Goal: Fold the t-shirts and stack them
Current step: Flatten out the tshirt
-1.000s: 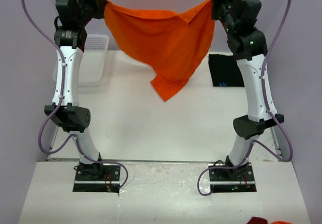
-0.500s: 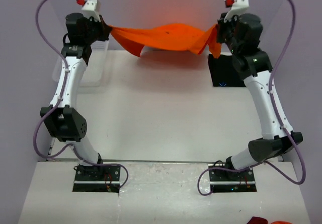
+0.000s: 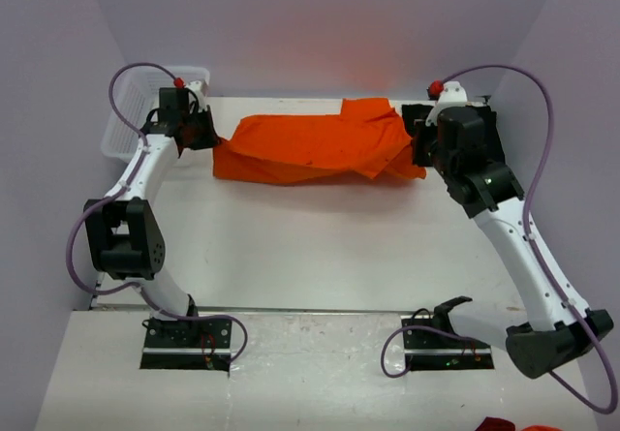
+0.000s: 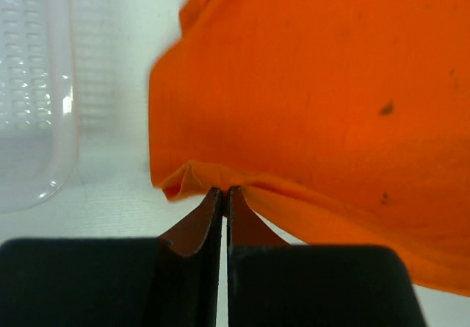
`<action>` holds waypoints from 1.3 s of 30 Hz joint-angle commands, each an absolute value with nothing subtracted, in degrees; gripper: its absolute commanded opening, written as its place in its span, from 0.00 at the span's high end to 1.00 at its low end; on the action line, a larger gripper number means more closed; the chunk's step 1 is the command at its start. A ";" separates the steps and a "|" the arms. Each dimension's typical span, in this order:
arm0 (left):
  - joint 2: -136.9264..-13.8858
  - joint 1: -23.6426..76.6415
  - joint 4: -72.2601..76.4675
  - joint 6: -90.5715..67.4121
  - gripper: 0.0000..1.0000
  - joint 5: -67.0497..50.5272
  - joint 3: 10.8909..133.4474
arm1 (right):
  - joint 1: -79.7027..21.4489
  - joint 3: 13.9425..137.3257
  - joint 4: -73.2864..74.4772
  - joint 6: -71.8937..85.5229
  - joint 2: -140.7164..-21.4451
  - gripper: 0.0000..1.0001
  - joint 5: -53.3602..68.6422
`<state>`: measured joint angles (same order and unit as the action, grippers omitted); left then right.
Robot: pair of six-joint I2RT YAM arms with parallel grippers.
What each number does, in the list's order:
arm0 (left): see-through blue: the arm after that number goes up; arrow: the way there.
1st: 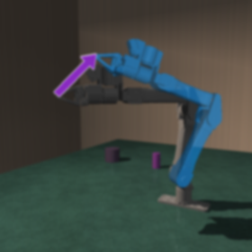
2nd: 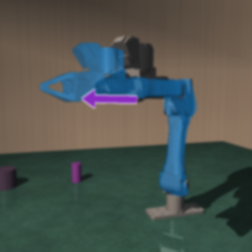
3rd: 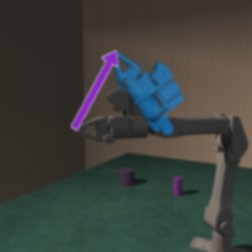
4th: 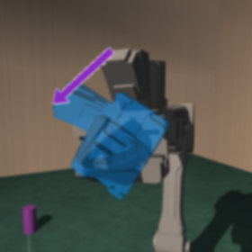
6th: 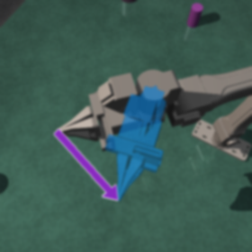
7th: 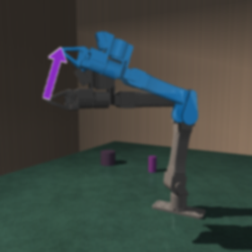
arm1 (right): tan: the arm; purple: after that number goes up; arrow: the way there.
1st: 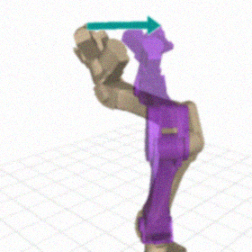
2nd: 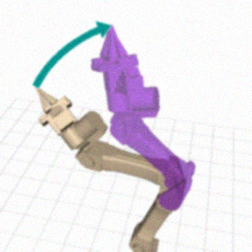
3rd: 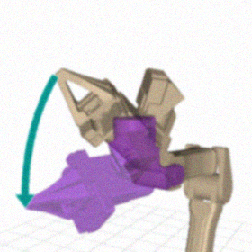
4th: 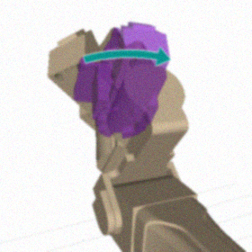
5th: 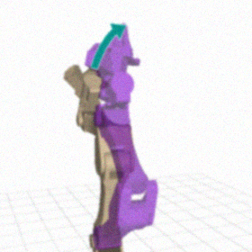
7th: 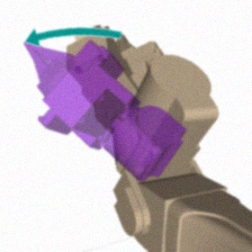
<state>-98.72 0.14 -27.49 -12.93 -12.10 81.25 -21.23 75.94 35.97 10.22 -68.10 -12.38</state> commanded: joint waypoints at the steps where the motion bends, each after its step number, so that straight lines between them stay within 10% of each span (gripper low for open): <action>1: -94.57 0.00 -27.33 -13.62 1.00 -10.03 83.50 | -21.01 77.87 35.68 11.69 -66.27 1.00 -15.64; 13: -88.35 0.00 -22.97 -14.23 1.00 -12.02 80.25 | -22.58 75.67 32.88 10.46 -63.55 1.00 -17.04; 29: -60.30 0.00 -8.79 -20.13 1.00 -39.91 95.18 | -32.08 130.40 43.33 -3.87 -65.74 1.00 -16.00; 39: -82.77 0.00 -14.51 -12.22 1.00 -28.31 113.90 | -29.81 137.37 32.44 -13.01 -79.79 1.00 -17.32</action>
